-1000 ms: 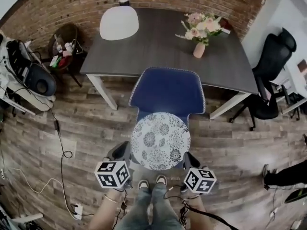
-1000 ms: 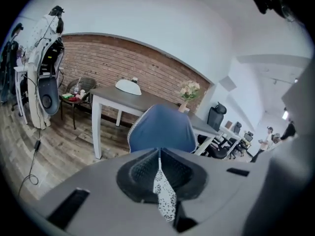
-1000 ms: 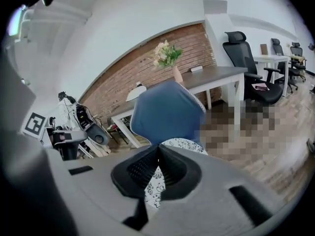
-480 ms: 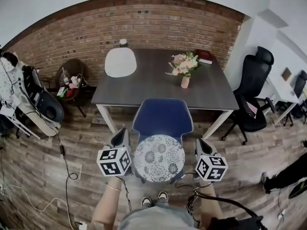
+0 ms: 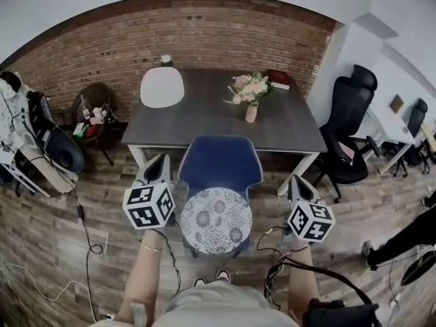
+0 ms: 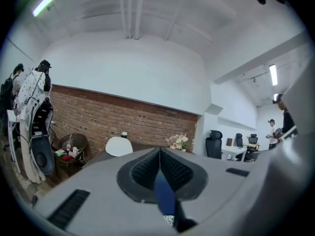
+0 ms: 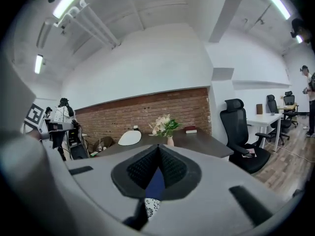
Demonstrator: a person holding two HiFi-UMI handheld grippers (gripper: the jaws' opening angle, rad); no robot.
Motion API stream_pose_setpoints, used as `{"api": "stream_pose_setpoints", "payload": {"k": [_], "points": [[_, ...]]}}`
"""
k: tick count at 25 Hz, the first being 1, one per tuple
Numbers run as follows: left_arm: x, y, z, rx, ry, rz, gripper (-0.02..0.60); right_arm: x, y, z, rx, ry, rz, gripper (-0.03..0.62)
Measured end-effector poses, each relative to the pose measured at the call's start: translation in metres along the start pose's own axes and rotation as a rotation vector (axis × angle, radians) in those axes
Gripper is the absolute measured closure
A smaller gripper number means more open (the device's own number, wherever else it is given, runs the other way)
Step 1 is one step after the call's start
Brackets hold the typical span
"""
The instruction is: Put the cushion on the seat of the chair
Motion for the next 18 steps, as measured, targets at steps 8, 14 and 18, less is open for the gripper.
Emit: {"api": "stream_pose_setpoints", "payload": {"k": [8, 14, 18], "points": [[-0.008, 0.001, 0.003, 0.006, -0.031, -0.031, 0.574, -0.013, -0.002, 0.004, -0.027, -0.024, -0.014, 0.592], [-0.013, -0.001, 0.011, -0.002, -0.037, -0.042, 0.574, -0.008, 0.000, 0.005, -0.041, -0.017, 0.007, 0.592], [-0.017, -0.004, 0.015, -0.011, -0.037, -0.056, 0.574, -0.009, 0.000, 0.005, -0.041, -0.015, 0.003, 0.592]]}}
Point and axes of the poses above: the fingertips, and each gripper's own axes: y backward along the fingers, z to its right, x out of its top, the point moved 2 cm from there along y, backward along the fingers, and after that the axes turned 14 degrees about -z, right-handed, at the moved point
